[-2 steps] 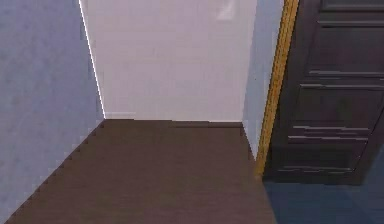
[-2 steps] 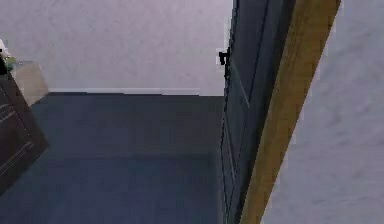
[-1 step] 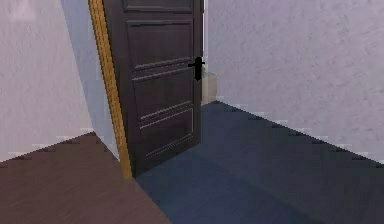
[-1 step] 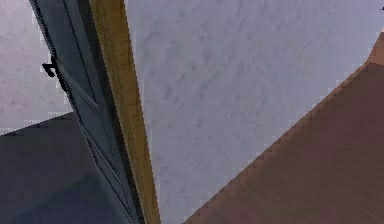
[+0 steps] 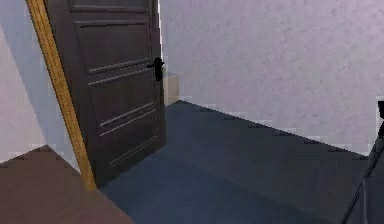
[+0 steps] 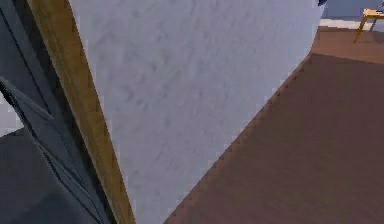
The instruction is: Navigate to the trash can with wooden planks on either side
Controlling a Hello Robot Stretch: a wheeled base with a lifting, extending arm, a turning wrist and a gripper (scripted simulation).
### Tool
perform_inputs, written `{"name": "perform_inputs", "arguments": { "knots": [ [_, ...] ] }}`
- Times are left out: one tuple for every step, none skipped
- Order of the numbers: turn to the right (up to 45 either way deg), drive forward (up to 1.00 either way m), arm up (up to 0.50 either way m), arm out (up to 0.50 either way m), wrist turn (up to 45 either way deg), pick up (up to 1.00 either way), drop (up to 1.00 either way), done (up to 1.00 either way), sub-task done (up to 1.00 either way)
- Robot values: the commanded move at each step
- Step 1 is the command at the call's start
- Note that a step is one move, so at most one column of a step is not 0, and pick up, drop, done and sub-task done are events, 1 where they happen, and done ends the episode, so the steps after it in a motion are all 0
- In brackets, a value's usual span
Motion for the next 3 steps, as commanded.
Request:
{"name": "perform_inputs", "arguments": {
  "knots": [
    [3.0, 0.00, 0.00, 0.00, 0.0, 0.00, 0.00, 0.00, 0.00],
    [0.0, 0.40, 0.00, 0.00, 0.0, 0.00, 0.00, 0.00, 0.00],
    [30.0, 0.00, 0.00, 0.00, 0.0, 0.00, 0.00, 0.00, 0.00]
  ]
}}
